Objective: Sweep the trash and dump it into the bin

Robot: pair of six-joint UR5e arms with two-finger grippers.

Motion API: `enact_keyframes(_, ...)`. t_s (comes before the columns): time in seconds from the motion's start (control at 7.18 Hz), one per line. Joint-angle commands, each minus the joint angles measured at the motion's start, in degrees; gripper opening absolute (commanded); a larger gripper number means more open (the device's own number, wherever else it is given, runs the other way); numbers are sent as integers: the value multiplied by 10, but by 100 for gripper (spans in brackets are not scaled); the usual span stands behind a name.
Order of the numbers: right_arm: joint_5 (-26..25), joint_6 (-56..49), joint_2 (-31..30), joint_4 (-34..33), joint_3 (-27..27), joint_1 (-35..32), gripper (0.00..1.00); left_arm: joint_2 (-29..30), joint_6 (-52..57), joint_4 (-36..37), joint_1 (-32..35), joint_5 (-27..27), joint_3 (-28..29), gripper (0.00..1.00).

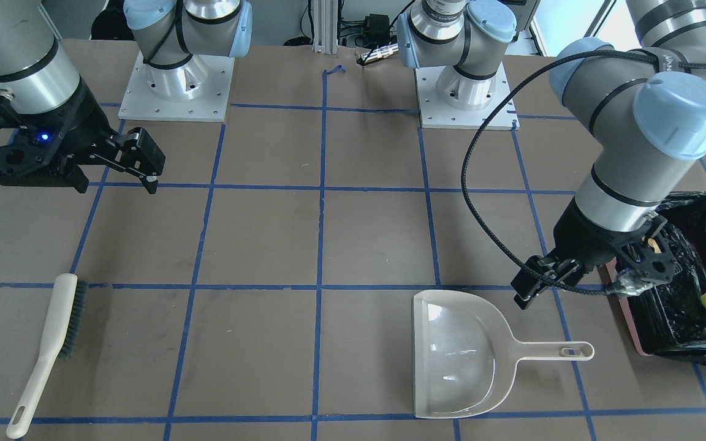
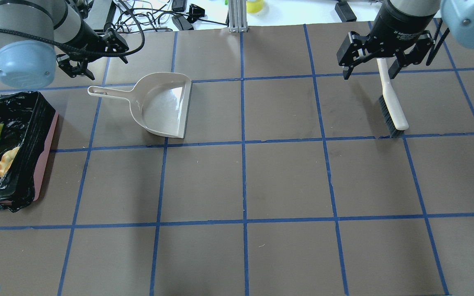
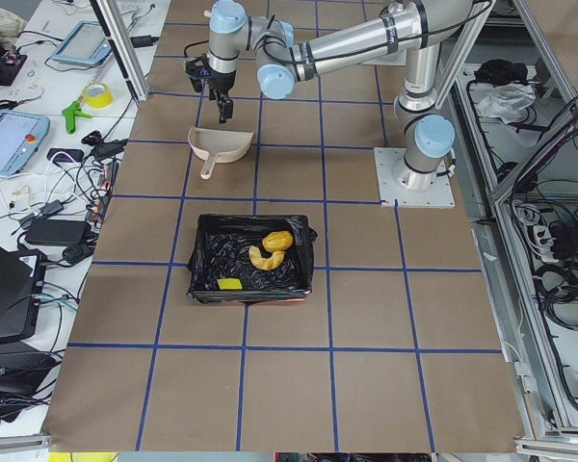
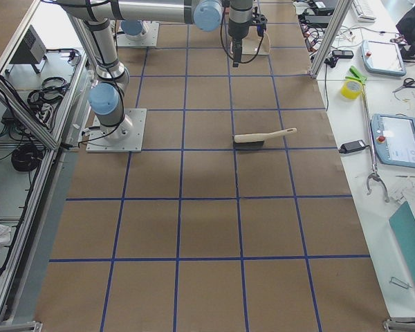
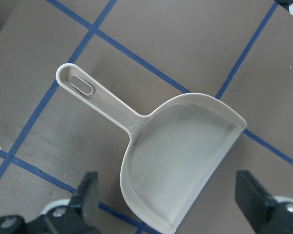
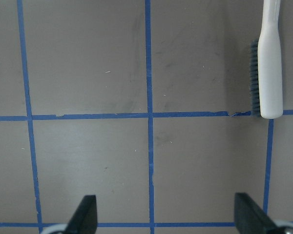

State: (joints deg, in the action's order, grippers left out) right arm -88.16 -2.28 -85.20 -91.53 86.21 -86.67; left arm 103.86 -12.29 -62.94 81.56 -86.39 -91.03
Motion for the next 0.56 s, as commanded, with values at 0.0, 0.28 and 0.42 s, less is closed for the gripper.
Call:
enact_keyframes(0.0, 0, 0, -1, -1, 1, 0, 100, -4, 49, -23, 6, -2, -1, 100)
enact_keyframes(0.28, 0, 0, -1, -1, 1, 0, 100, -47, 56, -103, 10, -24, -4, 100)
enact_keyframes(0.42, 0, 0, -1, -1, 1, 0, 100, -61, 89, -112, 10, -36, 5, 100)
